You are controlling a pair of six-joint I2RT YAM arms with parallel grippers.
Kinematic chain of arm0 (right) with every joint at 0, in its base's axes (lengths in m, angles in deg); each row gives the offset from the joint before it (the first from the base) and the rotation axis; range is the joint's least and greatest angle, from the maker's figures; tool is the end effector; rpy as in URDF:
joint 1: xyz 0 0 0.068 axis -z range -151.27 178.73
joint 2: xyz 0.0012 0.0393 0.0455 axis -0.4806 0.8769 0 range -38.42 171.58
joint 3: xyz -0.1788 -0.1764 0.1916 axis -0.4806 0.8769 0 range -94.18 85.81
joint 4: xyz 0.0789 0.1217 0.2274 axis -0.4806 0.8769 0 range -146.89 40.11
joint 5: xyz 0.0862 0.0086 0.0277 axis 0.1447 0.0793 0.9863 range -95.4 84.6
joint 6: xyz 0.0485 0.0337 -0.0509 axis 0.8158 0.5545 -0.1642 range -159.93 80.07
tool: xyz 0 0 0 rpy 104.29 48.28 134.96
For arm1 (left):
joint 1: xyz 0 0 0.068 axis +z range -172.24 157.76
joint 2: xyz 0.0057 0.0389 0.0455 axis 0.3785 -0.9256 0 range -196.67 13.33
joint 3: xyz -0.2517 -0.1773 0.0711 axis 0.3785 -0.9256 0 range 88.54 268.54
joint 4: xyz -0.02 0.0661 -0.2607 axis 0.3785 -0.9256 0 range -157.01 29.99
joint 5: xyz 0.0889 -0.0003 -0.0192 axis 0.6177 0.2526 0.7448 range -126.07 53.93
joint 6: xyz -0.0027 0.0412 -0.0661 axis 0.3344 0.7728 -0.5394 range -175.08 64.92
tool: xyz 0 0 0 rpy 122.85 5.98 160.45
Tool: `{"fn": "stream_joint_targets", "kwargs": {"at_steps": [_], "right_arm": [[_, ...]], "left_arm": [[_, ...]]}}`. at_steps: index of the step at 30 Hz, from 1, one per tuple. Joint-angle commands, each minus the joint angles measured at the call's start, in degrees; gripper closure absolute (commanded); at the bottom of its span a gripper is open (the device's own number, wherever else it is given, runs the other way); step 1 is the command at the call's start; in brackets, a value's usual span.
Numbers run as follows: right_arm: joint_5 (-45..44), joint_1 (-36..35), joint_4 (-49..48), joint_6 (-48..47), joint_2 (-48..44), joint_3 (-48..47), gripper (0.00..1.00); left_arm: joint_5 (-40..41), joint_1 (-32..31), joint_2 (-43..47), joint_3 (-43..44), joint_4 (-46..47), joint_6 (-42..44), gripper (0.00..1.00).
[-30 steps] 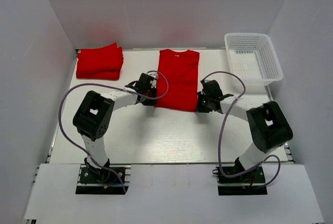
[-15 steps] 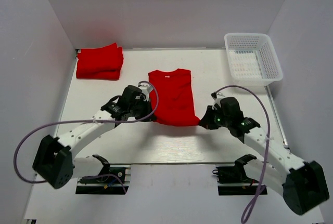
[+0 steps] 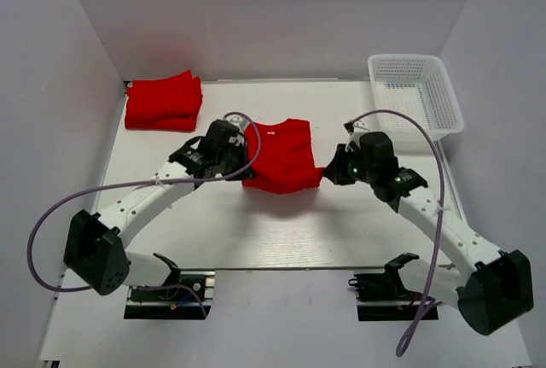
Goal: Fold and stack the t-shirts
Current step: Fold the long partially folded tshirt into a neat square
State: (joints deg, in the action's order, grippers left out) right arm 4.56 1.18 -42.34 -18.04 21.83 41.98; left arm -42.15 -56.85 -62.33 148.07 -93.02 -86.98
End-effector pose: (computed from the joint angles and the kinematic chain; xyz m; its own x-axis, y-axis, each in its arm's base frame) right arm 0.2137 0.1245 0.2951 -0.6421 0.0792 -0.7625 -0.3746 0.8354 0.4022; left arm 0.2394 -0.1740 0.2934 -0.8571 -0.0470 -0.5131 0.1990 0.8883 -0.4138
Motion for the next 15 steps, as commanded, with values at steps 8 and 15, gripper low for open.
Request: {"fn": "stream_joint_targets", "kwargs": {"at_steps": [8,15], "right_arm": [[-8.0,1.4,0.3,-3.9,15.4,-17.2,1.00],[-7.8,3.0,0.2,-5.0,24.5,-25.3,1.00]], "left_arm": [[21.0,1.7,-12.0,19.6,-10.9,-4.0,1.00],[24.0,3.5,-18.9,26.9,-11.5,-1.9,1.00]]}}
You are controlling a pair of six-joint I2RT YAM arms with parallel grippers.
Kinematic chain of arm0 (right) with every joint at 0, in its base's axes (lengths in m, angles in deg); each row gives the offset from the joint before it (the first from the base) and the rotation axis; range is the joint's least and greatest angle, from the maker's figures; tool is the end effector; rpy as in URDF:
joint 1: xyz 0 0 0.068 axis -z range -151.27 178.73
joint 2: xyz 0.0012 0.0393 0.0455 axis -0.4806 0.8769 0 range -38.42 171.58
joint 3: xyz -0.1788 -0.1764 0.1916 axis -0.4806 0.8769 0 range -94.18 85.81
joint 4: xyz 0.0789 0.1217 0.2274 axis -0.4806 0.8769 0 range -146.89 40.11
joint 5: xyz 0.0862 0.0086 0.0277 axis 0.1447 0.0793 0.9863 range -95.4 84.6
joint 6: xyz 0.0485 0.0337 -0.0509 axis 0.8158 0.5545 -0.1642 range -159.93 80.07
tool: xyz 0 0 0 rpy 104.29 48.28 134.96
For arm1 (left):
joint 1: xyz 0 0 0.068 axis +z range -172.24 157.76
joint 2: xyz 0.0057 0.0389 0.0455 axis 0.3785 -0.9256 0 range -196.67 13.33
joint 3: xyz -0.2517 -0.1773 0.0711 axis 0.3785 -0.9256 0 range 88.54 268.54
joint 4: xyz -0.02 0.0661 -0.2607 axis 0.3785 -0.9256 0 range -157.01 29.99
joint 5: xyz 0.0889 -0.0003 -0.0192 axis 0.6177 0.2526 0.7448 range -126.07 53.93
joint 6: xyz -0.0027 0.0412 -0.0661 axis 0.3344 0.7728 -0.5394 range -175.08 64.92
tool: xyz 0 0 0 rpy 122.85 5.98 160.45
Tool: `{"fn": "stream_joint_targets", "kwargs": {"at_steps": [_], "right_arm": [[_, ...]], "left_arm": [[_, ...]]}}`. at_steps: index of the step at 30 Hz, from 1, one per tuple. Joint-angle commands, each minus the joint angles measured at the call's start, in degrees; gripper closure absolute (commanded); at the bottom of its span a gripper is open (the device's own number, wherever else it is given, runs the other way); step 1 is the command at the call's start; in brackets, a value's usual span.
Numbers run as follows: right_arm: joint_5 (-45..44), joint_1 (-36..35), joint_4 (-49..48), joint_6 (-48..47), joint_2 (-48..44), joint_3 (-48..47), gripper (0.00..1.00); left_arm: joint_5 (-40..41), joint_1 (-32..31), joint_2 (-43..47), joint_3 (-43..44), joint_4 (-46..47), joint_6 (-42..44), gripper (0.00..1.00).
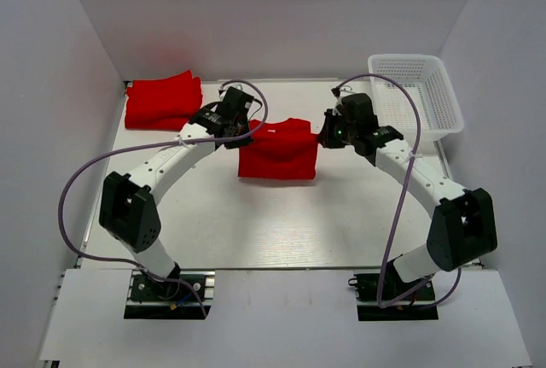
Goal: Fold and stack the t-shirts
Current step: Fold the long partially folded tshirt into a neat square
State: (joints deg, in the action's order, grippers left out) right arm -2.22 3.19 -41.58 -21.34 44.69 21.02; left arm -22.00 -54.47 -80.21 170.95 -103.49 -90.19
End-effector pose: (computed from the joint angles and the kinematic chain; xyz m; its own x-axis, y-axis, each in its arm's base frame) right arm 0.3230 0.1584 0.3189 -0.6240 0.0546 -0.7795 -0.2882 0.9112 0.2945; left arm 0.3299 -0.1891 0.3182 -0.7932 -0.1594 -0.5877 -0.0708 0.9827 -0.1711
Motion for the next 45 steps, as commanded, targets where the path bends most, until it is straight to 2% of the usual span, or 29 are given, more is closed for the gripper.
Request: {"fn": "stream_joint_targets", "kwargs": {"at_steps": [1,15,25,30,34,43,44,45], "right_arm": [[-1.1,1.2,-0.3,-2.0,1.9,-4.9,1.00],[0.9,4.2,2.0,-4.3,12.6,-15.6,1.00],[1.1,5.8,1.2,-4.8,21.1,-22.1,1.00],[2.2,6.1,0.6,-5.1,25.2,-24.0,1.00],[3.1,6.9,0.1,-6.3,28.7,-26.6,1.00],[5.8,7.7,-0.5,-6.4,36.8,-31.2,1.00],[6.0,7.9,-1.3,-6.5,37.1,-31.4,1.00],[6.4,8.0,-1.2,-7.0,37.6,-31.7,1.00]], "left_arm": [[3.9,1.6,-1.8,5.8,-1.6,1.4,1.00],[1.1,5.5,-13.7,16.3,-0.1,7.1,1.00],[0.0,7.7,-20.5,19.6,2.4,8.8,1.00],[-3.6,8.3,-22.5,17.8,9.5,12.4,1.00],[-3.0,8.8,-27.1,22.5,8.1,12.4,1.00],[-4.4,9.4,-30.8,23.9,8.1,13.0,1.00],[-4.4,9.4,-30.8,23.9,8.1,12.4,1.00],[-4.4,9.9,-30.8,24.5,8.1,12.4,0.93]]}}
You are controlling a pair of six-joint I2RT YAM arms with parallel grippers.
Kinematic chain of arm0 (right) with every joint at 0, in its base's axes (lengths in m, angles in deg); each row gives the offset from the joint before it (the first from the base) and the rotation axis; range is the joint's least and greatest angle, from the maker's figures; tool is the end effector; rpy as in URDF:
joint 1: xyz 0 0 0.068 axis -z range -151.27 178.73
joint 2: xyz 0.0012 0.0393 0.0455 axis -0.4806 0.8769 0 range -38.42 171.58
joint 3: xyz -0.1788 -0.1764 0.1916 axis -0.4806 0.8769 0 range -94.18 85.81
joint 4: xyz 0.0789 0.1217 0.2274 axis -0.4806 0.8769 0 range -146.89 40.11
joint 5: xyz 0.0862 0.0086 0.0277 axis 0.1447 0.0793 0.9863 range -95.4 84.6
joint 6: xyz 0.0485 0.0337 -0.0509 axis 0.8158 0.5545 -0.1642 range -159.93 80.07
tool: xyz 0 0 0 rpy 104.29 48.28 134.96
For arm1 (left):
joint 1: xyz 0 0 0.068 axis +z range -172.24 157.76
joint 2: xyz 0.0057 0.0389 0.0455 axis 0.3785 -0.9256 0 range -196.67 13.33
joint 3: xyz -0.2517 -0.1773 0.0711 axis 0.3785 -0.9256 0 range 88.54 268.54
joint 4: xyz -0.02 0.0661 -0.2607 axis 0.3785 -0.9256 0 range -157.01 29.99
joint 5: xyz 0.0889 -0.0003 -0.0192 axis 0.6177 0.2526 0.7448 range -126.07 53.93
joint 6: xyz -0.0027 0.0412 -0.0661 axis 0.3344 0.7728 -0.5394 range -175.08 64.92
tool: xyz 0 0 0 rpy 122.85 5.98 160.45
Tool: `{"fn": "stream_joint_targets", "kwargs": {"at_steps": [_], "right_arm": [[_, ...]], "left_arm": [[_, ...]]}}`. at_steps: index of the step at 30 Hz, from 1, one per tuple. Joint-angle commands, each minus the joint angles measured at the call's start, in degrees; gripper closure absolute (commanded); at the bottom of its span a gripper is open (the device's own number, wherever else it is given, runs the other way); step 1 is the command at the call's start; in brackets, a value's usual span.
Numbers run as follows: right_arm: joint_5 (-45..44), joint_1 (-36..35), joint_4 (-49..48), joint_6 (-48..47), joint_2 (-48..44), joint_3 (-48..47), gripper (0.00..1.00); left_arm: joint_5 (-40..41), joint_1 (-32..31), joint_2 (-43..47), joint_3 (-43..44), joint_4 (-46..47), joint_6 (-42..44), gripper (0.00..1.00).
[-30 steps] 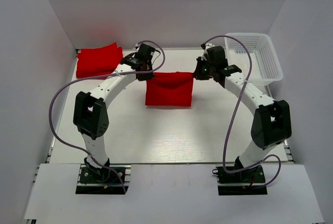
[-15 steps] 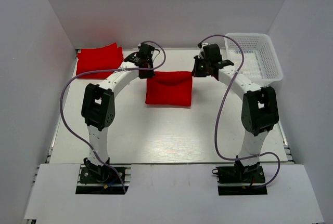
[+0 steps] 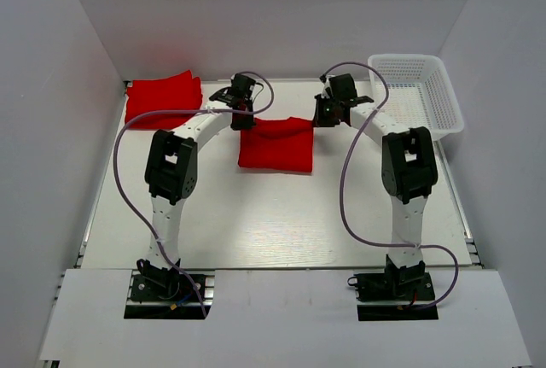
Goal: Fold and stack the t-shirts
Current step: Fold the long partially folded tshirt into a neat square, then put the neatly folded tshirt into the corner of the board with the left arm
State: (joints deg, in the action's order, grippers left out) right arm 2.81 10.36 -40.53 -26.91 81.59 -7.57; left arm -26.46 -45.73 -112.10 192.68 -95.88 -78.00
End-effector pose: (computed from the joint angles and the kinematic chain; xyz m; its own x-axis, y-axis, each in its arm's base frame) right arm 0.5003 0.1761 0.2249 -0.7230 -0.0051 -0.6908 -0.2546 0.9315 0.2596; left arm 0.4930 -0.2024 0.2112 -0.8305 -0.0578 -0.5541 -0.0145 0.9965 -0.0821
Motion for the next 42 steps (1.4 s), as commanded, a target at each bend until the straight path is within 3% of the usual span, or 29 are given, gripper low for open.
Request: {"fn": "stream_joint_targets", "kwargs": {"at_steps": [1,2,3,5,6,11,19,28,34,42], "right_arm": [[3.1,1.0,-1.8,-2.0,2.1,-4.3,0.92],[3.8,1.1,-0.7,-2.2,2.7,-5.2,0.87],[4.6,1.1,0.4,-2.9,3.5,-9.5,0.78],[5.2,1.3,4.4,-3.8,5.6,-12.2,0.30],[5.6,1.1,5.0,-4.5,5.8,-14.6,0.10],[5.4,1.1,5.2,-4.8,1.5,-12.5,0.10],[6.2,0.7,0.9,-5.1,-11.4,4.0,0.10],[6.4,1.1,-1.7,-4.1,-20.0,13.2,0.10],[8.0,0.9,-2.5,-3.5,-24.7,17.4,0.10],[5.4,1.0,-3.1,-2.9,-29.3,22.7,0.10]], "left_arm": [[0.1,1.2,0.5,2.8,0.5,0.2,0.84],[0.1,1.2,0.5,3.6,0.5,0.2,0.53],[1.3,1.2,0.5,4.2,-0.2,0.2,0.34],[1.8,1.7,1.2,4.2,-0.2,0.2,0.00],[1.8,1.7,1.2,5.0,-0.2,0.2,0.00],[1.3,2.2,4.8,4.4,0.4,1.6,0.00],[-9.1,1.5,10.9,-9.7,8.7,10.3,0.00],[-9.8,1.5,6.2,-9.2,7.5,9.7,0.00],[-8.4,1.5,-1.8,-4.0,4.1,8.0,0.14],[-13.9,1.5,-3.7,-8.5,7.1,7.4,0.37]]}}
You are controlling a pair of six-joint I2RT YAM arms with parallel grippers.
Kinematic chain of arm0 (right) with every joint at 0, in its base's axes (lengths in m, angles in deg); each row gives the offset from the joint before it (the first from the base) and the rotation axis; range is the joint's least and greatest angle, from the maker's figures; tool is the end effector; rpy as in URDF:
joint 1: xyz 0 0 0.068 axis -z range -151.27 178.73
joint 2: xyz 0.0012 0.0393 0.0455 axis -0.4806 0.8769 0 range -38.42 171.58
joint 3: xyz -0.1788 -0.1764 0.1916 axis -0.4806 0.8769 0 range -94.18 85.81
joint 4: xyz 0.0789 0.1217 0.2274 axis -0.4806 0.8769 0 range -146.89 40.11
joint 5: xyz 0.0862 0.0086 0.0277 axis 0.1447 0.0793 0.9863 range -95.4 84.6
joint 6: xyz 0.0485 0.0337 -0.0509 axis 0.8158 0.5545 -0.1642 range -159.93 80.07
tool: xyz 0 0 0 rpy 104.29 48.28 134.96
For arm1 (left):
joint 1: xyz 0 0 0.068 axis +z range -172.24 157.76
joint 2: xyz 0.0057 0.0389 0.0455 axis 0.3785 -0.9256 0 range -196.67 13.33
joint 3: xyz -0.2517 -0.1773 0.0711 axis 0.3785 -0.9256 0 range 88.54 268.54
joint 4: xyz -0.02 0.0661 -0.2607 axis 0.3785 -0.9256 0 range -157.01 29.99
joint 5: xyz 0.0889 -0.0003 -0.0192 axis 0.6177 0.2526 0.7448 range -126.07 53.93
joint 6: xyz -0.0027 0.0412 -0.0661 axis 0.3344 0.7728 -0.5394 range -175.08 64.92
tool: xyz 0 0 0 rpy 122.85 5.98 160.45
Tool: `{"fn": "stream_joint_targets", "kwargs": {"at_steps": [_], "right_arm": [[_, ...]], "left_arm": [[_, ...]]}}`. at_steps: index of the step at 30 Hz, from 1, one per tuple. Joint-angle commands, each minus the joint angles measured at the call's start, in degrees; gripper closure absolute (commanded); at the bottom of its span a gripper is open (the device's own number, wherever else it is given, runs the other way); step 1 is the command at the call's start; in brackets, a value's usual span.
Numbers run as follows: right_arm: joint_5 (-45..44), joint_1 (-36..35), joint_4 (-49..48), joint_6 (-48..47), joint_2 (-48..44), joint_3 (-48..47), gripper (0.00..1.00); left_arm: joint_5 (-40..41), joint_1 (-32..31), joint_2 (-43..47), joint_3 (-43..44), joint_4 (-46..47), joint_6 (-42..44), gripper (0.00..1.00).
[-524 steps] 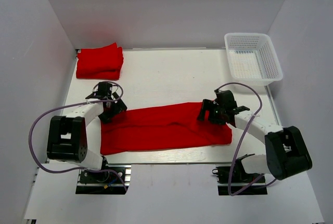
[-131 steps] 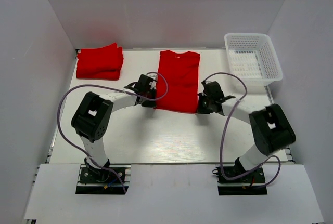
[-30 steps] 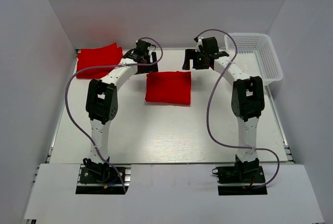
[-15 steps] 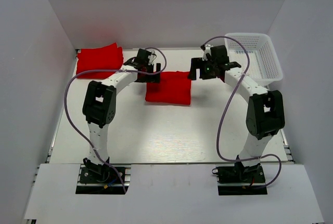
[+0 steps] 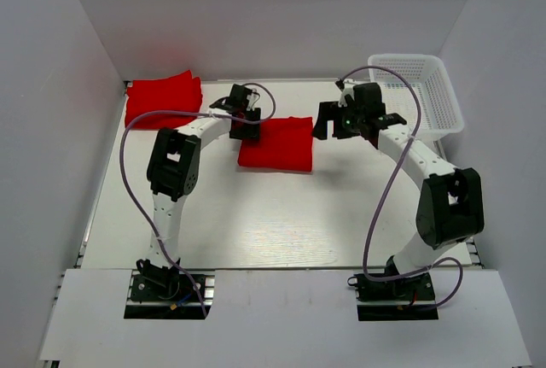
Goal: Fold and stack the t-shirts
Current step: Put the neatly folded tshirt into the corner of the board with the left arm
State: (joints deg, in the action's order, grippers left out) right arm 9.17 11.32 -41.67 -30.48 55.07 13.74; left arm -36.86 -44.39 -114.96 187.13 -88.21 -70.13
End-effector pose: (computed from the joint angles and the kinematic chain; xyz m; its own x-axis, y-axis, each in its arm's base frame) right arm 0.3843 0.1381 0.3017 -0.6408 -0.0344 -0.7670 -0.3821 0.8808 0.2797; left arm 0.4960 -0.2031 0.1628 -0.8574 0.0687 -0.5101 0.1669 0.9746 -0.1494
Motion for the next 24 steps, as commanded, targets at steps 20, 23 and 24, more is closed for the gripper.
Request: {"fn": "stream_joint_targets", "kwargs": {"at_steps": [20,23,24], "right_arm": [[-11.9,0.0,-7.3,4.0,-24.7,21.3,0.10],[-14.1,0.1,-7.4,5.0,-26.2,22.0,0.10],[-14.4,0.2,-8.5,5.0,-26.2,21.8,0.10]], "left_arm": [[1.1,0.7,14.4,-1.5,5.0,15.6,1.00],[3.1,0.7,14.9,4.1,0.7,19.4,1.00],[3.1,0.7,14.1,5.7,-1.9,20.4,1.00]]}}
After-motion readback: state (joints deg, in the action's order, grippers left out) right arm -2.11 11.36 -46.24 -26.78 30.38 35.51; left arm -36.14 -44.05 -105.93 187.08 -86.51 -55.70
